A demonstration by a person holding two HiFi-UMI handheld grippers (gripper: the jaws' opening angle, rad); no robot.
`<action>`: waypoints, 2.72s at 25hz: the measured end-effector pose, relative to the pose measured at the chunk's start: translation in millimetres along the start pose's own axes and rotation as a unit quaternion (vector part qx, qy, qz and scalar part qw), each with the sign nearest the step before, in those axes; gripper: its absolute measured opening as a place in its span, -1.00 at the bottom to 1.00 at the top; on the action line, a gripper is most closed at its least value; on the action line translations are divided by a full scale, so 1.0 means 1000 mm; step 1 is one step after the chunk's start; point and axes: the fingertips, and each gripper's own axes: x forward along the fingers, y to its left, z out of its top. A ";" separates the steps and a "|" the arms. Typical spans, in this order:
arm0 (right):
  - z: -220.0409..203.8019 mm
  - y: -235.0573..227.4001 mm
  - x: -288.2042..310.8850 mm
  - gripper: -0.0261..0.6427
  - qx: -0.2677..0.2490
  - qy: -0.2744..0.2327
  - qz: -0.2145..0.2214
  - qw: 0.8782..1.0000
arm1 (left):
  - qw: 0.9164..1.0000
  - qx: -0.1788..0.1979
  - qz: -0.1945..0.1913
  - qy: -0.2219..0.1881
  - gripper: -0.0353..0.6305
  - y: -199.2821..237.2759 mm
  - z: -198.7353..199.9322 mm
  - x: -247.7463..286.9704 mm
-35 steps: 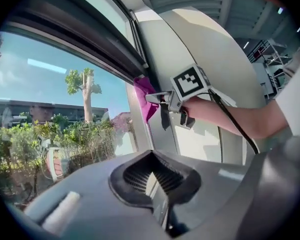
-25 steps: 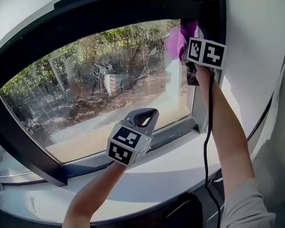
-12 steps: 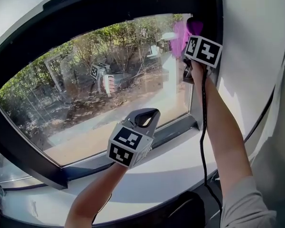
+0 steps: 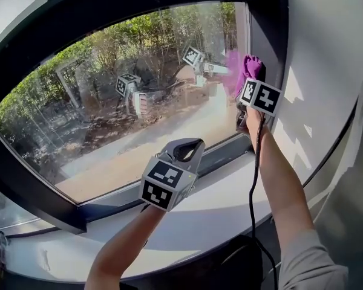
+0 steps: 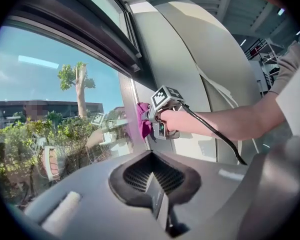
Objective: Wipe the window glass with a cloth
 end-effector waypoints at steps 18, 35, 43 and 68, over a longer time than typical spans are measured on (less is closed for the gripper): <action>-0.209 -0.063 0.011 -0.71 0.003 0.191 -0.034 0.981 | 0.998 -0.041 -0.016 0.052 -0.89 -0.018 -0.067 -0.002; -0.258 -0.084 0.009 -0.70 -0.043 0.271 -0.032 0.961 | 0.997 -0.070 -0.004 0.039 -0.89 -0.006 -0.087 -0.029; -0.204 -0.007 -0.039 -0.70 -0.101 0.173 0.065 0.977 | 0.996 -0.081 0.031 0.003 -0.89 0.015 -0.072 -0.064; -0.166 0.329 -0.259 -0.70 -0.178 -0.050 0.447 0.875 | 0.976 -0.117 0.168 -0.076 -0.89 0.091 -0.087 -0.244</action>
